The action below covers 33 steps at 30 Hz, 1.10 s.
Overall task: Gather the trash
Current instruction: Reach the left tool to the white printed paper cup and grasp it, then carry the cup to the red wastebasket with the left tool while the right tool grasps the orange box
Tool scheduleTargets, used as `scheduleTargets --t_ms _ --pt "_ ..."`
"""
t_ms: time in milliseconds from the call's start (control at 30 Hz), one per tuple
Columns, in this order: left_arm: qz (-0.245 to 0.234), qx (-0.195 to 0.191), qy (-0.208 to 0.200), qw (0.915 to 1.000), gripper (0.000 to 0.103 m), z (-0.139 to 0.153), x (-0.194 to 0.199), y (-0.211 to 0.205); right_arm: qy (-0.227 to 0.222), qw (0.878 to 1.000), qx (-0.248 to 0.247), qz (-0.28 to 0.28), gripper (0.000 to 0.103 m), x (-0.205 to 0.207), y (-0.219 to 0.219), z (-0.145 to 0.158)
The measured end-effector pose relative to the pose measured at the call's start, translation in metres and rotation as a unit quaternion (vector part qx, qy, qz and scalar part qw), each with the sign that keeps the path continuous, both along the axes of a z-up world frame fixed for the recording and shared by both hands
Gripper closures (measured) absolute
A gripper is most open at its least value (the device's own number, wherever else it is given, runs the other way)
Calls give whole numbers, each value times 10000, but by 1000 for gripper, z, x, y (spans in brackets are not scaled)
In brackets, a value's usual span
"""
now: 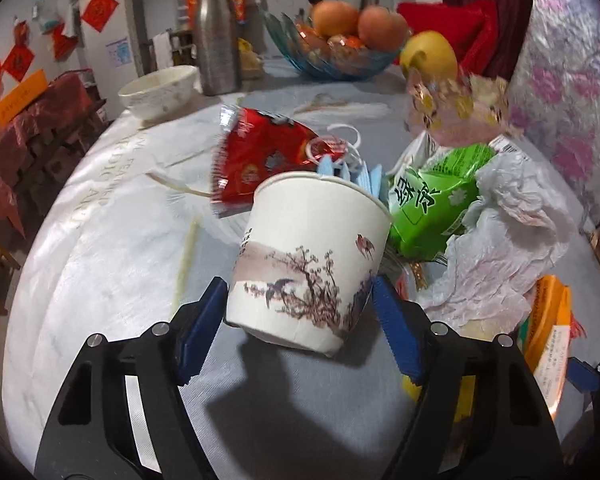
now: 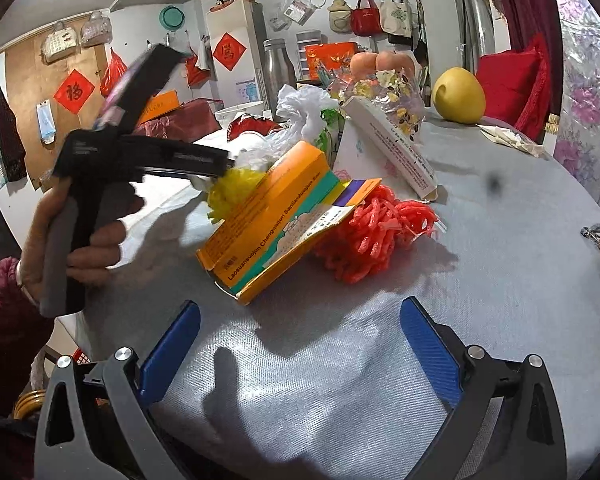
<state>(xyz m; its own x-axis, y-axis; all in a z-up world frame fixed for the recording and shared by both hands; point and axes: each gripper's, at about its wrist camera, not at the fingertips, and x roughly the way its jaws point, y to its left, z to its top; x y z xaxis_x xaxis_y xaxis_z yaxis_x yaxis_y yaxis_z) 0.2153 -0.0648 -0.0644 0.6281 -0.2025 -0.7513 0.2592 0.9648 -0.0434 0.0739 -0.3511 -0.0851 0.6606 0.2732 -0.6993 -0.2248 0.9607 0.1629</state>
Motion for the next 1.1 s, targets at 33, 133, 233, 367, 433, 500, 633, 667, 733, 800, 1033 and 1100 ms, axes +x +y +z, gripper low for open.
scheduleTargets --t_ms 33,133,233,367,433,500,633,667,733,800,1033,1100 --pt "13 39 -107 9999 31 4 -9 6 5 10000 11 12 5 0 -1 0" --pt "61 181 -322 9993 30 11 -33 23 12 10000 33 14 5 2 -3 1" --pt "208 288 -474 9982 30 16 -57 50 23 10000 61 -21 5 1 -3 2" --pt "400 78 -346 9986 30 9 -77 78 86 9988 473 -42 5 2 -7 5" --pt "508 -36 -373 9980 30 5 -88 87 56 9972 741 -2 6 2 -10 11" --pt "582 -86 -422 9974 30 4 -96 90 47 9964 850 25 10 5 -9 15" --pt "685 -192 -472 9964 30 1 -108 95 315 9926 1162 156 31 21 -2 14" --pt "695 -234 -472 9962 30 0 -111 97 380 9919 1202 167 35 26 0 12" --pt "715 -302 -460 9959 30 0 -113 99 491 9914 1207 92 50 34 3 8" --pt "741 -316 -464 9957 30 -1 -116 101 575 9906 1239 22 84 38 2 3" --pt "907 -410 -562 9934 30 7 -135 122 -116 9905 1360 149 98 22 2 35" --pt "970 -401 -581 9928 30 11 -141 130 -181 9897 1412 177 98 20 3 43"
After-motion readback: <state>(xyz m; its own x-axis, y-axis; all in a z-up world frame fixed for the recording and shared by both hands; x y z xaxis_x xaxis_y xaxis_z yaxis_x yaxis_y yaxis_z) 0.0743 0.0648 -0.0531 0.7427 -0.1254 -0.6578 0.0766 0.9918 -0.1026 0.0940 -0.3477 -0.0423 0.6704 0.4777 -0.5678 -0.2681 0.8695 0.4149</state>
